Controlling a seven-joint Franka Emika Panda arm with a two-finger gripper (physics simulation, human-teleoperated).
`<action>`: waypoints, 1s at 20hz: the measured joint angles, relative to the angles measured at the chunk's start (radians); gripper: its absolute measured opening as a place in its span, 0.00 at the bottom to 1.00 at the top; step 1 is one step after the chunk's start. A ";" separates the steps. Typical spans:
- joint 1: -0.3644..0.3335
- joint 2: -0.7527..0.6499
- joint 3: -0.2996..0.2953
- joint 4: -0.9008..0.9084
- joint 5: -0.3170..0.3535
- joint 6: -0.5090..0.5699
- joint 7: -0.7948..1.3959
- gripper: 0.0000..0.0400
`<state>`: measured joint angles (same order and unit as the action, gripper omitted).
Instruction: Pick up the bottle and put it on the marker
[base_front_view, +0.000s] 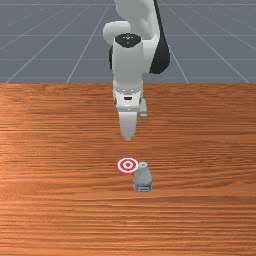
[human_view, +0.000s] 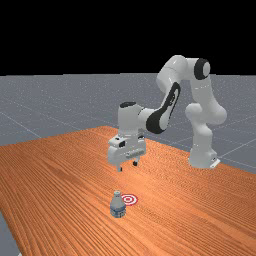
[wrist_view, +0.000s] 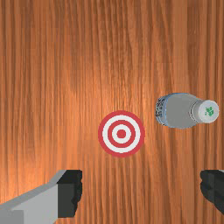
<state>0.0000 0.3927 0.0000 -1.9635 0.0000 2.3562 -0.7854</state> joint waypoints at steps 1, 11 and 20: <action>0.011 0.002 0.002 0.003 -0.004 -0.001 0.031 0.61; 0.043 0.004 0.015 0.003 -0.008 0.001 0.061 0.95; 0.042 0.003 0.016 0.005 -0.005 -0.004 0.057 1.00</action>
<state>0.0418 0.3953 0.0163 -1.9581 -0.0049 2.3524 -0.7289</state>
